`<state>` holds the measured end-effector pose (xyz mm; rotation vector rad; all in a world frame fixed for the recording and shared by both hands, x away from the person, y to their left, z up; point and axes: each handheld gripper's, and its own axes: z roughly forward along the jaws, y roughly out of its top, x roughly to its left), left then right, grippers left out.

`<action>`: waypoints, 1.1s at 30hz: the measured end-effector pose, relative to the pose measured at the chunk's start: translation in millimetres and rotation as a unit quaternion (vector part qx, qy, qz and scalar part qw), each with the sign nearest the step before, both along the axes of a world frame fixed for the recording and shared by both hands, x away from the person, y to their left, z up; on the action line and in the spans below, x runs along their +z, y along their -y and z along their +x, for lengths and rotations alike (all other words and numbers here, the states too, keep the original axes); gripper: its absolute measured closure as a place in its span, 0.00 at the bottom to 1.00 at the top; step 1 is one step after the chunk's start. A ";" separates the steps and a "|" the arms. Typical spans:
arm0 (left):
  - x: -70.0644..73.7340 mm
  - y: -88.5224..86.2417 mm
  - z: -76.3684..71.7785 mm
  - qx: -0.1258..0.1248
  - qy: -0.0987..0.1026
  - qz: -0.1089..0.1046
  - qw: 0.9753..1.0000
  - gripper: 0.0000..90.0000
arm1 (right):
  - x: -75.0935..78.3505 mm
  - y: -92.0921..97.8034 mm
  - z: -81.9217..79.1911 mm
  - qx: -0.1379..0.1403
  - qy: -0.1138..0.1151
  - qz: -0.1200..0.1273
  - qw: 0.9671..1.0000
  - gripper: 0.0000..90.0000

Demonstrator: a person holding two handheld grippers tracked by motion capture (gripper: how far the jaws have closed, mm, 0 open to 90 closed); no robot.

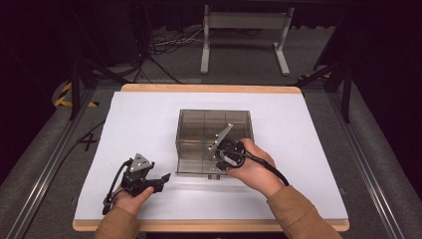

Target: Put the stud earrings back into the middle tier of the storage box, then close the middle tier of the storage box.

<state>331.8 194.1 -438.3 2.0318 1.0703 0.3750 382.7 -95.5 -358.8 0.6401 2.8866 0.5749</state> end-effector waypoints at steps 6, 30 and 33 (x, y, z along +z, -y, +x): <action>-0.2 0.0 0.2 0.000 0.000 0.000 1.000 0.31 | 7.9 6.2 -12.3 0.007 0.009 0.018 1.000 1.00; 0.0 0.5 -0.2 0.001 0.000 0.001 1.000 0.31 | 16.5 12.6 -41.4 0.074 -0.003 0.037 0.997 1.00; 0.1 0.3 -0.3 0.001 -0.001 0.001 1.000 0.31 | 15.4 12.0 -43.9 0.085 -0.009 0.034 0.996 1.00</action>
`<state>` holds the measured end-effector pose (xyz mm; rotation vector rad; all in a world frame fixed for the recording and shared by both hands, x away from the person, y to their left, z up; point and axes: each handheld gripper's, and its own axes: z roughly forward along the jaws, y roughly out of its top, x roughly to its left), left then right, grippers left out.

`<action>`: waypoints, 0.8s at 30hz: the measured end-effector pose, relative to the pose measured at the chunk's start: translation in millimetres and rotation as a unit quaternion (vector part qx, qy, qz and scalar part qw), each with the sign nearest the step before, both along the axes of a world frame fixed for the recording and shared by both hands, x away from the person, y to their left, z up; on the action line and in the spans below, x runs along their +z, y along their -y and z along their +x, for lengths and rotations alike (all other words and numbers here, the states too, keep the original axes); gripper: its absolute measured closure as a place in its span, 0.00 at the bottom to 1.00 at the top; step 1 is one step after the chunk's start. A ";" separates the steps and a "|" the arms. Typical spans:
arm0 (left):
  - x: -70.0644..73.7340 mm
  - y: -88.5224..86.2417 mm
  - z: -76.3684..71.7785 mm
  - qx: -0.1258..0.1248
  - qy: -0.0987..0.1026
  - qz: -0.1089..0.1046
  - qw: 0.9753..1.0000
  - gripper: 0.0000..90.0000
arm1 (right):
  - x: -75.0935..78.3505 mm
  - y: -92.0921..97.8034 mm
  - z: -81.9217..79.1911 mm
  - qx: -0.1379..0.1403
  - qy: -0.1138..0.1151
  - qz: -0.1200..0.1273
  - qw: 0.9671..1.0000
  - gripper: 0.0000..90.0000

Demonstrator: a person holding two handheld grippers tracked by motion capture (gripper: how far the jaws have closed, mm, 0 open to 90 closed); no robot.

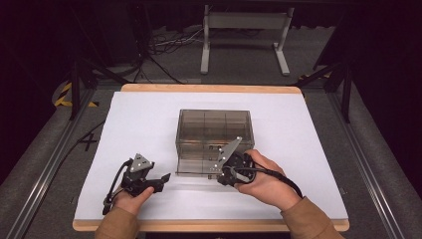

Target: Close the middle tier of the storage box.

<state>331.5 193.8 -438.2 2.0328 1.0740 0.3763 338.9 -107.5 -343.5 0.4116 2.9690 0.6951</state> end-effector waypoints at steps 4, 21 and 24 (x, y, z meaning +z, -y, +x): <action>-0.1 0.2 0.1 -0.001 0.000 0.000 1.000 0.31 | -4.0 -1.4 -2.1 0.015 -0.013 -0.007 1.000 1.00; -0.1 0.1 0.1 0.000 0.000 0.000 1.000 0.31 | -22.1 -3.6 1.1 0.025 -0.041 -0.034 0.998 1.00; -0.1 0.1 0.1 -0.001 0.000 0.000 1.000 0.31 | -25.0 -4.0 2.2 0.023 -0.045 -0.037 0.998 1.00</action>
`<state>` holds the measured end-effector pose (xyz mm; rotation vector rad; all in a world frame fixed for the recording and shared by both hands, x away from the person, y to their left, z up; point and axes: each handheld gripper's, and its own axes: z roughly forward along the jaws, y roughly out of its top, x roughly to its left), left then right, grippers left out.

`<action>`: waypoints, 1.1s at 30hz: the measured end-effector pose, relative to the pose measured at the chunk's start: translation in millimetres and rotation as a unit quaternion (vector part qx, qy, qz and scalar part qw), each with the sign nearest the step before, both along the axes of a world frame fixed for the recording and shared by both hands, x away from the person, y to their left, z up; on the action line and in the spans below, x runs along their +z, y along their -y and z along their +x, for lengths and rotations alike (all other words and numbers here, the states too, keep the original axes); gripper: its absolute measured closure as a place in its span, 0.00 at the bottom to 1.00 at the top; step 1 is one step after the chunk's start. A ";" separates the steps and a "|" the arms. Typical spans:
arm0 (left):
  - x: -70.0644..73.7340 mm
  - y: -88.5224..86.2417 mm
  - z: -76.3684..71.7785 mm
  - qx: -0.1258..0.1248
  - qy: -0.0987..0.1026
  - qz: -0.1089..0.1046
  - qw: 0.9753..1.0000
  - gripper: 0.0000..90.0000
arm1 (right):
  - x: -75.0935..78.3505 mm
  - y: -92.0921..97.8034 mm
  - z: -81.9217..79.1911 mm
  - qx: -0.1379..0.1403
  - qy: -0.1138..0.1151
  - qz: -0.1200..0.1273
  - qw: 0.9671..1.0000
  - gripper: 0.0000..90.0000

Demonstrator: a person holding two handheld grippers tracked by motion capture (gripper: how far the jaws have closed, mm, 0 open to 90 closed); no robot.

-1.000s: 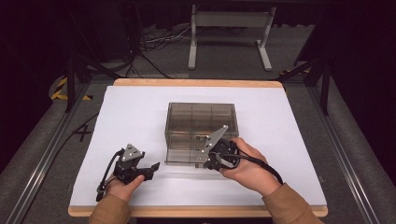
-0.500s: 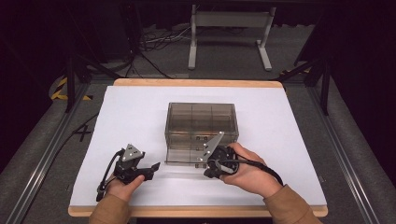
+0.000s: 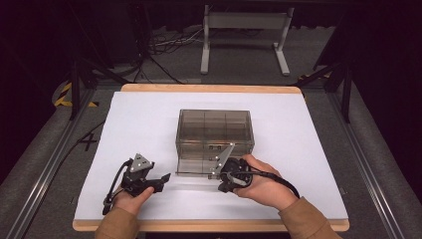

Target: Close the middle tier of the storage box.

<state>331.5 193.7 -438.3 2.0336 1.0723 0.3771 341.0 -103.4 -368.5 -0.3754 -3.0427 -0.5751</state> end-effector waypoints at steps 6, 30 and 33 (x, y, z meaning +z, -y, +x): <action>0.0 0.0 -0.1 0.000 0.000 0.000 1.000 0.31 | -7.6 -1.3 4.6 0.001 -0.008 -0.012 1.000 1.00; -0.1 0.1 0.0 -0.001 0.000 -0.001 1.000 0.31 | -23.2 -5.5 17.7 -0.001 0.000 -0.044 0.999 1.00; 0.0 0.0 -0.1 -0.001 0.000 -0.001 1.000 0.31 | -23.2 -4.9 19.7 -0.013 0.002 -0.041 0.999 1.00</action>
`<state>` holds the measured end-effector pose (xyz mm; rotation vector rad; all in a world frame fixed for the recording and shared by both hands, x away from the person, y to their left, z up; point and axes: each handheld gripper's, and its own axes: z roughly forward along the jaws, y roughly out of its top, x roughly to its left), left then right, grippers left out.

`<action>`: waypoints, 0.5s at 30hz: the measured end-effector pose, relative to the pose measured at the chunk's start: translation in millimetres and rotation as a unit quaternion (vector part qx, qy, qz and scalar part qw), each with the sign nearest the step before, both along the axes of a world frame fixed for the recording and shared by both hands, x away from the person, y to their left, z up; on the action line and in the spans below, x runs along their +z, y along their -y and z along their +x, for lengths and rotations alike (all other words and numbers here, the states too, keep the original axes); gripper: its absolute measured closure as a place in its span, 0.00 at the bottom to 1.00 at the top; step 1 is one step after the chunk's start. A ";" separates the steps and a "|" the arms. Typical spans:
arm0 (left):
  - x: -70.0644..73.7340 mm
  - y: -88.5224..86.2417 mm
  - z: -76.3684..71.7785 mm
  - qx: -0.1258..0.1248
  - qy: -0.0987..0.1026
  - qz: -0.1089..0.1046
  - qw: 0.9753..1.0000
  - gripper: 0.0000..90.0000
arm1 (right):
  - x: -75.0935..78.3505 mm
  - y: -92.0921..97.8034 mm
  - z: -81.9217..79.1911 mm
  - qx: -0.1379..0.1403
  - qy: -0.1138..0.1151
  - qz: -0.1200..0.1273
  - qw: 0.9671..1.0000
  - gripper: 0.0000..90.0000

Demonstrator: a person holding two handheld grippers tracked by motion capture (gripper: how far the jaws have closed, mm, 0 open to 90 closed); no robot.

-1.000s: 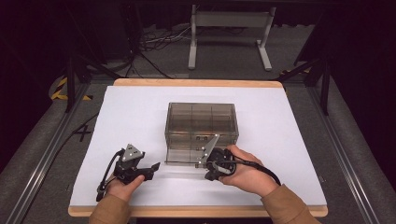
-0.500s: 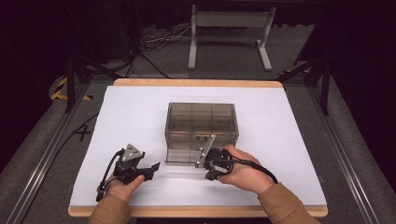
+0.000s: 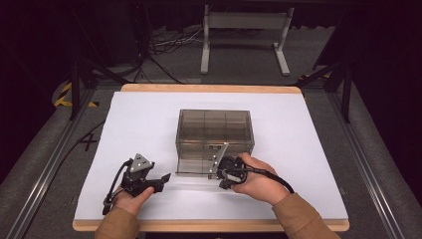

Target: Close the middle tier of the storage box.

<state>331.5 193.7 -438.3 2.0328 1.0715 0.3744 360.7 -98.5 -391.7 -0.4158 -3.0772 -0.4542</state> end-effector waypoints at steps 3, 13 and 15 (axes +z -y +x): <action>0.0 0.0 0.1 0.000 0.000 0.000 1.000 0.31 | 0.3 0.6 2.1 0.000 0.002 -0.001 1.000 1.00; 0.0 0.0 0.0 0.000 0.000 -0.001 1.000 0.31 | 2.6 -1.2 2.9 -0.011 0.031 -0.002 0.999 1.00; 0.0 -0.1 0.1 0.000 0.000 -0.001 1.000 0.31 | 3.1 -2.0 2.4 -0.016 0.033 -0.001 0.999 1.00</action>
